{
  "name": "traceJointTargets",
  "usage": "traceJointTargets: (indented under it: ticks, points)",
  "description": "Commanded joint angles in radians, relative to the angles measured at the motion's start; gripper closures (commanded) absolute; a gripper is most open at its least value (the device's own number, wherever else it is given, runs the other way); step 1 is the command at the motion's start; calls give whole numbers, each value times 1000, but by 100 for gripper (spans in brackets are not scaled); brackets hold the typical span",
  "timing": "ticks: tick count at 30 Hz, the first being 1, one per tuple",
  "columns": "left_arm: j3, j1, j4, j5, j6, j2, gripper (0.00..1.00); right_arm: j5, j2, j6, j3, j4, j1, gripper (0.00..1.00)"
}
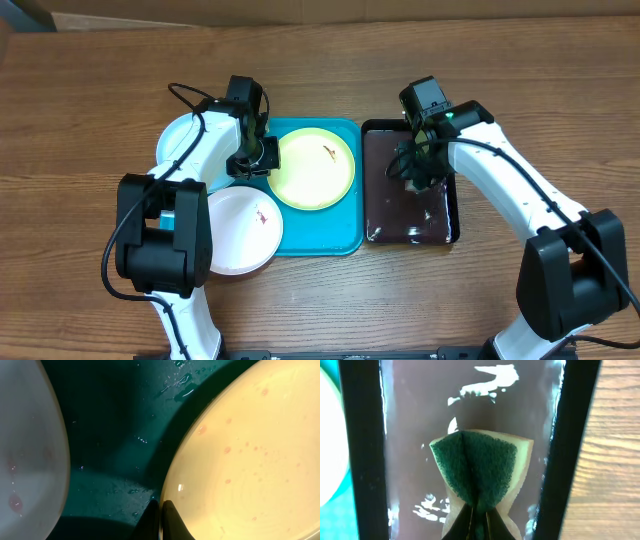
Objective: Clean dirty plates on tray and stack at the side
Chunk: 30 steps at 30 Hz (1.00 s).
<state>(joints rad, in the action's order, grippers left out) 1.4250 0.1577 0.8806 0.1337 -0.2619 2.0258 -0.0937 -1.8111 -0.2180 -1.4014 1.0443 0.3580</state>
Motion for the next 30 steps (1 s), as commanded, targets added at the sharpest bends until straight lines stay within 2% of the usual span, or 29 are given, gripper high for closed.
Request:
traceJointTargets:
  ticks: [1, 5, 9, 12, 16, 20, 25, 27, 30]
  points:
    - [-18, 7, -6, -11, 16, 14, 96, -23, 37, -14, -134, 63, 0, 96]
    - [-18, 7, -7, -14, 16, 14, 96, -16, 37, -24, -215, 126, 4, 96]
    - [-18, 7, -5, -14, 16, 14, 96, -3, 33, -54, -192, 135, 20, 96]
    - [-18, 7, -2, -14, 16, 14, 96, -3, 31, -71, -117, 80, 36, 96]
    - [-18, 7, -2, -14, 16, 14, 96, -31, 31, -71, 61, -95, 46, 96]
    - [-18, 7, -2, -14, 16, 14, 96, -37, 31, -69, 110, -169, 46, 96]
    - [-18, 7, -3, -14, 31, 14, 96, -16, 31, -44, -61, -56, 46, 96]
    - [-18, 7, -3, -14, 31, 14, 96, 49, 31, -43, -197, 8, 46, 96]
    - [-18, 7, -2, -14, 31, 14, 96, 111, 31, -44, -285, 13, 48, 96]
